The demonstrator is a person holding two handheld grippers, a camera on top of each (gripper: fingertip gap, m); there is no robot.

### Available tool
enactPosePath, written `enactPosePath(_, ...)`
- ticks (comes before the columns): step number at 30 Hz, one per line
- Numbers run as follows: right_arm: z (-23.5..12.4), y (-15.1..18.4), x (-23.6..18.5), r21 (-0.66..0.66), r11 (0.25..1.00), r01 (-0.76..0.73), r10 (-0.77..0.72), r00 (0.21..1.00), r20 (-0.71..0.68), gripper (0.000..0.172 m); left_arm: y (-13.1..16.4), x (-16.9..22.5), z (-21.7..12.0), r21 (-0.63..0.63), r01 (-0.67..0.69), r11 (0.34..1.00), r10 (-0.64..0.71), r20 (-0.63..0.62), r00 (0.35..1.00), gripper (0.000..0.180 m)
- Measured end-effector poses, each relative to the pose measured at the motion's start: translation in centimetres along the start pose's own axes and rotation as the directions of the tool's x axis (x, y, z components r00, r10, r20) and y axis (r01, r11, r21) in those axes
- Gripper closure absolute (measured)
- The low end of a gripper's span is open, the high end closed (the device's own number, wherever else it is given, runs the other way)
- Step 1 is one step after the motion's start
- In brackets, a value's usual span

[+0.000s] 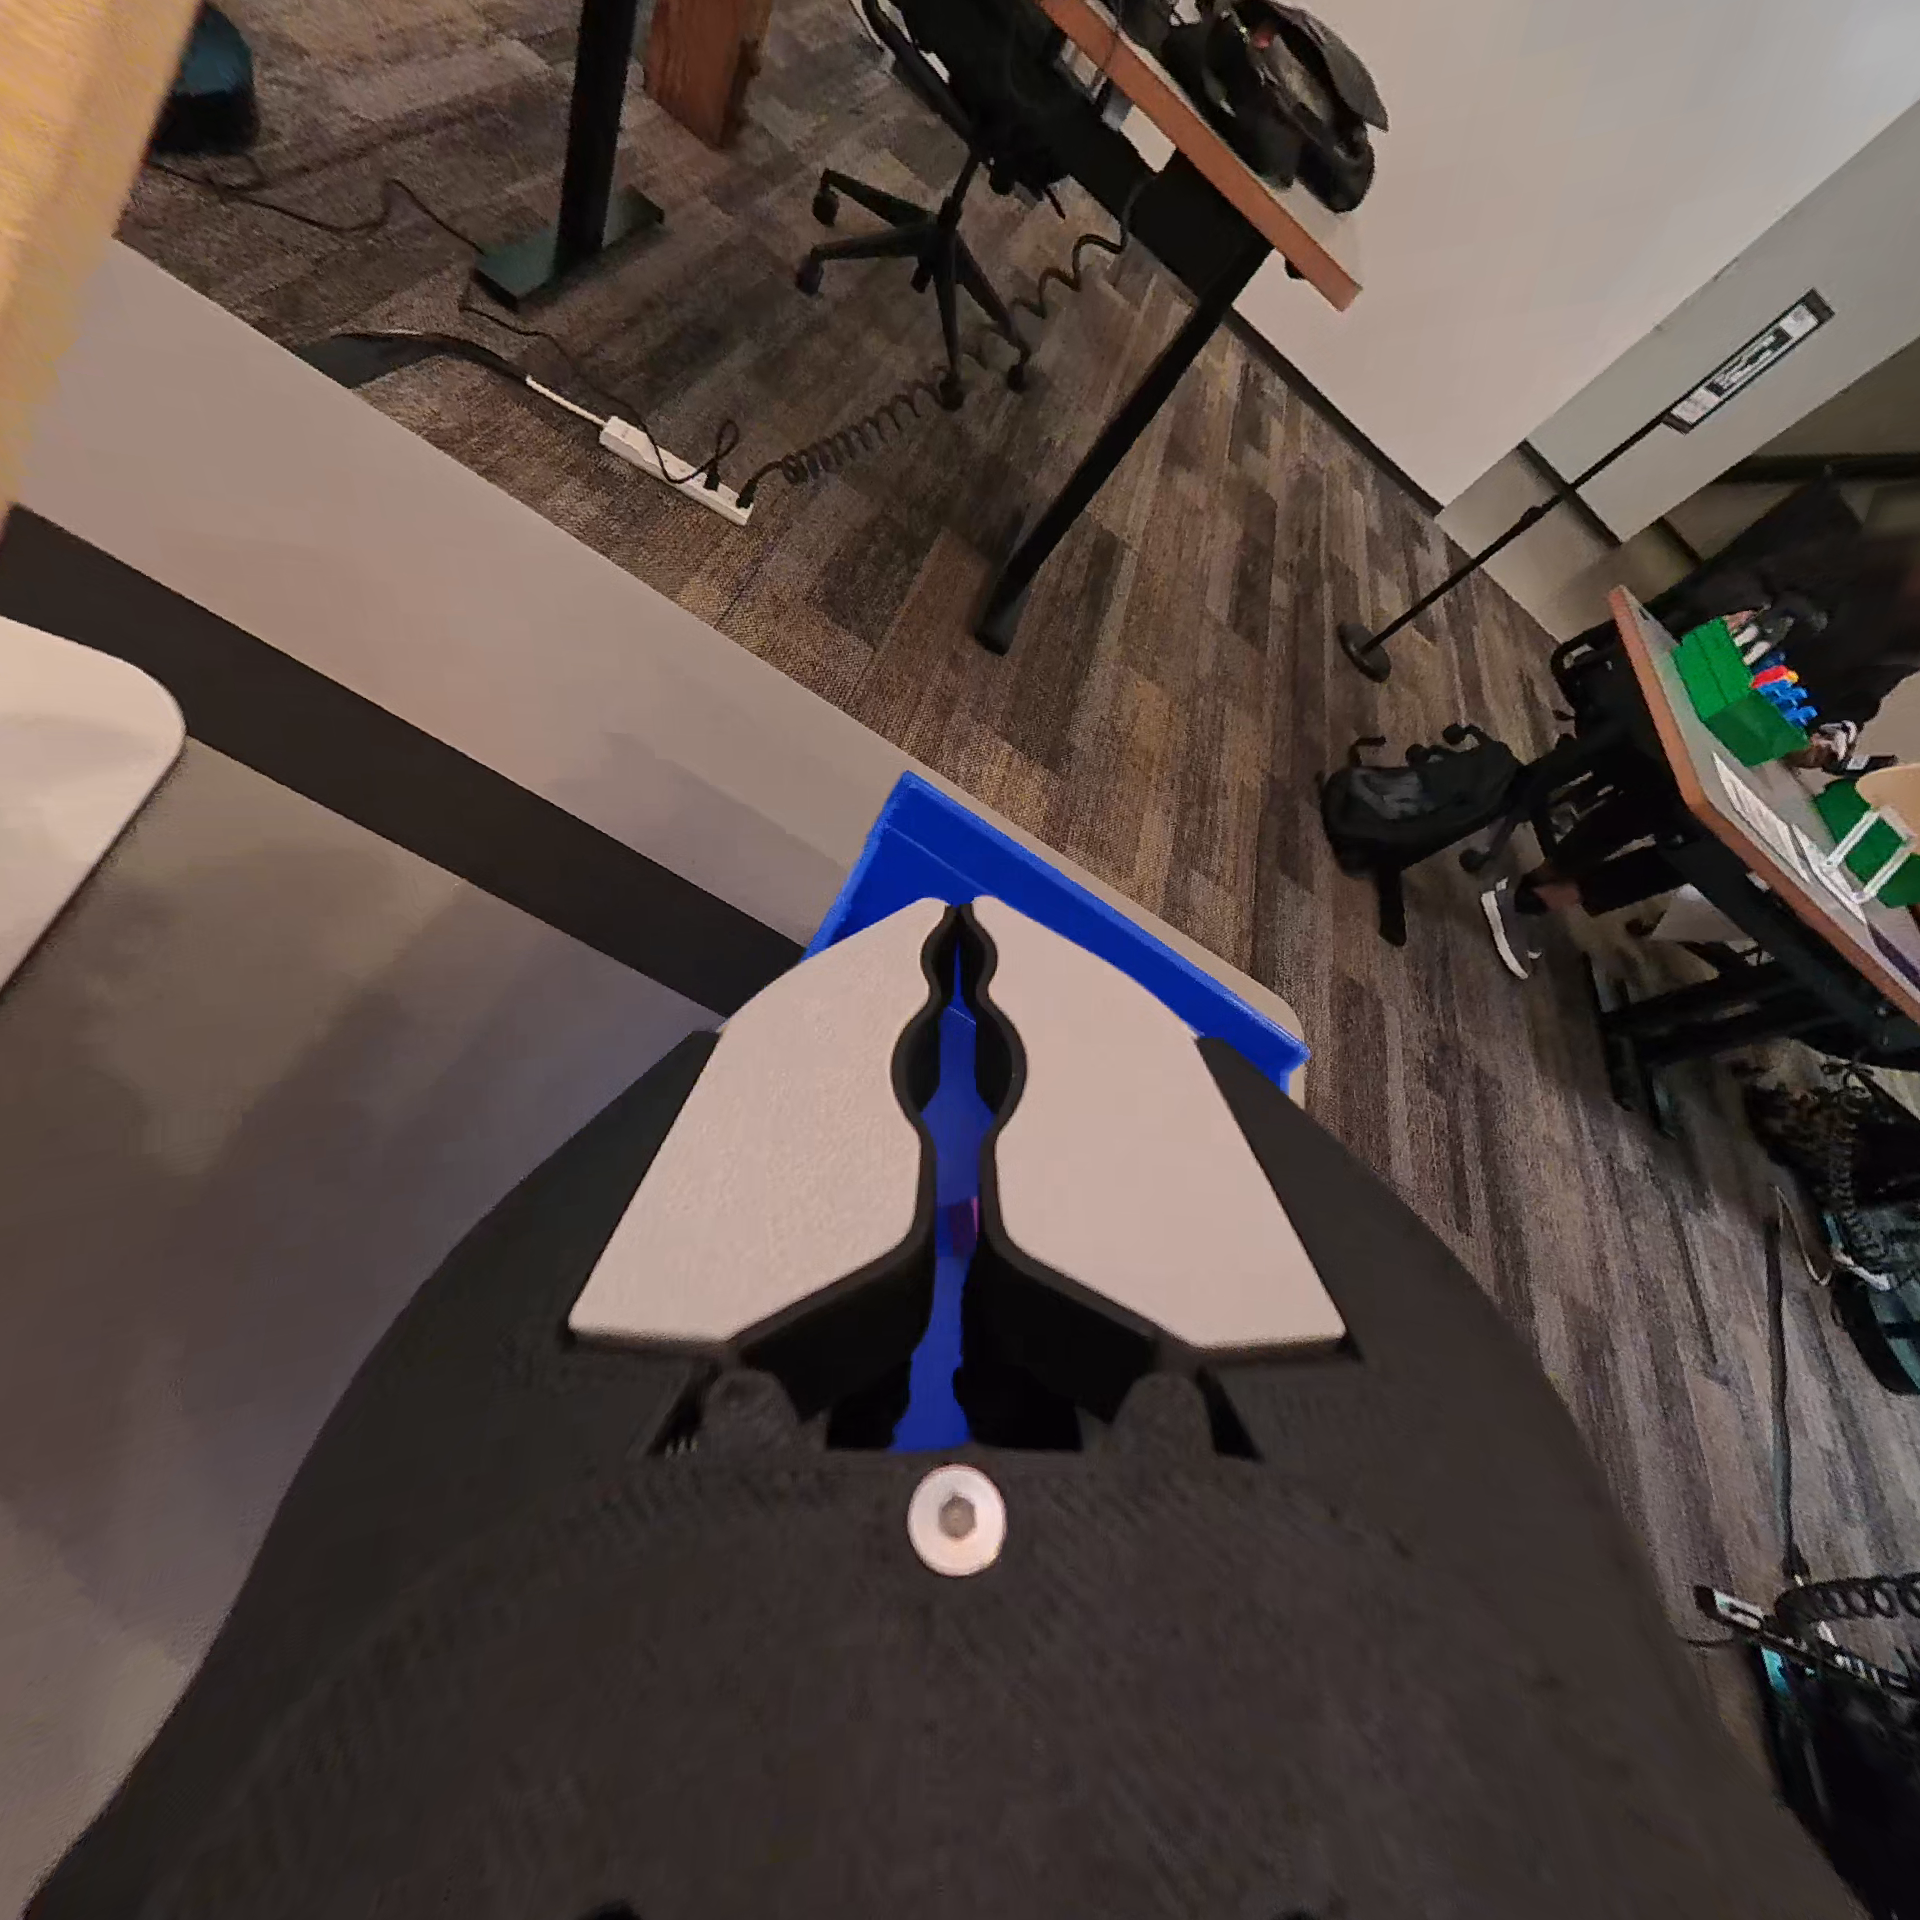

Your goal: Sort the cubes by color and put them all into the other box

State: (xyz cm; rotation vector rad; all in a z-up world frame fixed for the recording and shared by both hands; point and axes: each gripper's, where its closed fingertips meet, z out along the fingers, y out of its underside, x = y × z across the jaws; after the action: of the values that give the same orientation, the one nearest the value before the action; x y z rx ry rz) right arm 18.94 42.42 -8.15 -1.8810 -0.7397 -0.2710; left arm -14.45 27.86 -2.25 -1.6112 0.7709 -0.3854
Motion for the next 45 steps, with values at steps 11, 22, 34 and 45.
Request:
enactPosePath(11,-1.5,-3.0,-3.4,0.075,0.994,0.084,-0.086,0.996,0.024,0.172,5.4,-9.2,-1.4,-0.412,-0.180,0.893,0.381,0.481,0.790,0.180)
enactPosePath(22,-1.7,-3.8,-4.9,0.103,0.989,0.103,-0.109,0.993,0.054,0.171,5.2,-11.0,-2.8,-0.404,-0.168,0.899,0.376,0.515,0.770,0.180)
enactPosePath(34,-1.5,-3.9,-6.0,0.120,0.987,0.107,-0.119,0.988,0.100,0.171,11.0,-21.6,-16.2,-0.483,0.209,0.851,0.173,0.632,0.756,0.149)
enactPosePath(45,-1.0,-3.7,-7.4,0.117,0.986,0.120,-0.138,0.979,0.153,0.170,24.9,-24.9,-18.1,-0.563,0.511,0.649,-0.082,0.616,0.783,0.143)
